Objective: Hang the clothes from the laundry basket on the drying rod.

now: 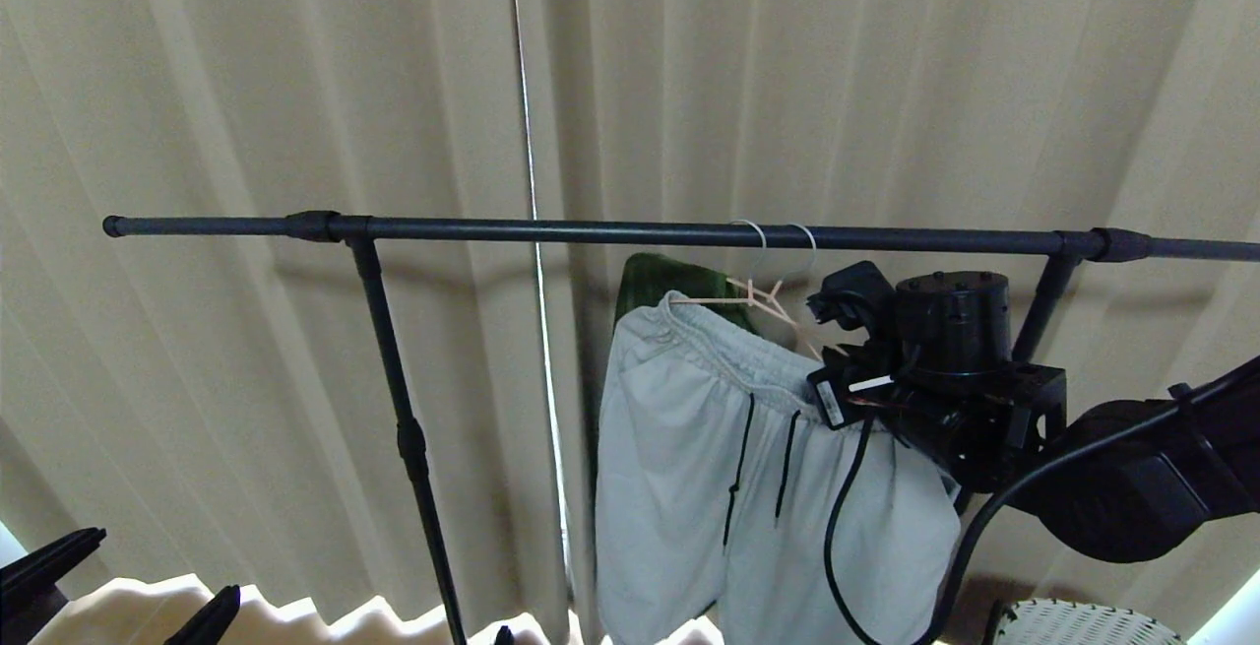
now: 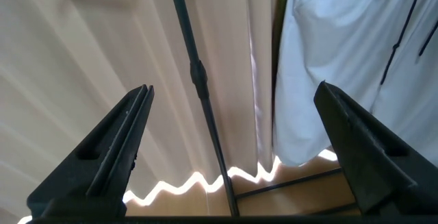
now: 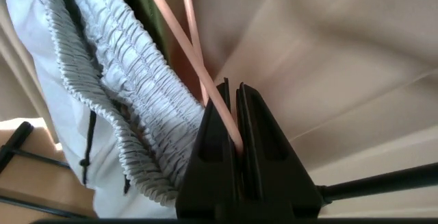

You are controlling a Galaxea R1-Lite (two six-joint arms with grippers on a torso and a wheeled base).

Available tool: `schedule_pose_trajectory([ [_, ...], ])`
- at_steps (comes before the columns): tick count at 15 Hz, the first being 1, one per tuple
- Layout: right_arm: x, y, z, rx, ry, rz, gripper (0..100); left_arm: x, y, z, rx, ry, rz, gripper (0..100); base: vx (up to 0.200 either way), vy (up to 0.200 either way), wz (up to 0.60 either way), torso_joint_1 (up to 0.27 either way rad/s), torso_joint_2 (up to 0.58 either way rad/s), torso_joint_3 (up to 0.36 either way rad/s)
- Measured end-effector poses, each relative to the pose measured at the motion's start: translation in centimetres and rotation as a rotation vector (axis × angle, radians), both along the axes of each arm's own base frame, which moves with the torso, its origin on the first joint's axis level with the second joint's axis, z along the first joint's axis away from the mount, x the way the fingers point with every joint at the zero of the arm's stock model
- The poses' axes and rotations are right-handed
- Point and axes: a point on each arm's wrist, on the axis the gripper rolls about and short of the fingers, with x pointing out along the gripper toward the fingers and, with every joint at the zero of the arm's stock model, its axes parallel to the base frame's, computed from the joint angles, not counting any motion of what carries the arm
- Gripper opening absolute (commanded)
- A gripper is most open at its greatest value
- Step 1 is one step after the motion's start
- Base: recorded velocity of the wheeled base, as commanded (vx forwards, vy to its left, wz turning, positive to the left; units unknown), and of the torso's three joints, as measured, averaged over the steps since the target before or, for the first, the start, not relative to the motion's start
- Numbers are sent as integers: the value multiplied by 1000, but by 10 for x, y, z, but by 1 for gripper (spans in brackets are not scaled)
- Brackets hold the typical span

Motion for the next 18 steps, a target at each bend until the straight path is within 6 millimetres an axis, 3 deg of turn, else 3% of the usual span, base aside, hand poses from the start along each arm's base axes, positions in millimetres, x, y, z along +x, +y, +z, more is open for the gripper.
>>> schedule_pose_trajectory([
  [1,0,-1,0,2,-1,-2,100,0,0,0,0,-1,0,100,0,0,0,0,0,0],
  [12,-4,-3,13,76,-52,4,100,-1,0,1,-1,-10,1,100,0,0,0,0,0,0],
  [18,-17,-9,16,164,-37,28,100,-1,0,2,-1,-17,1,100,0,0,0,0,0,0],
])
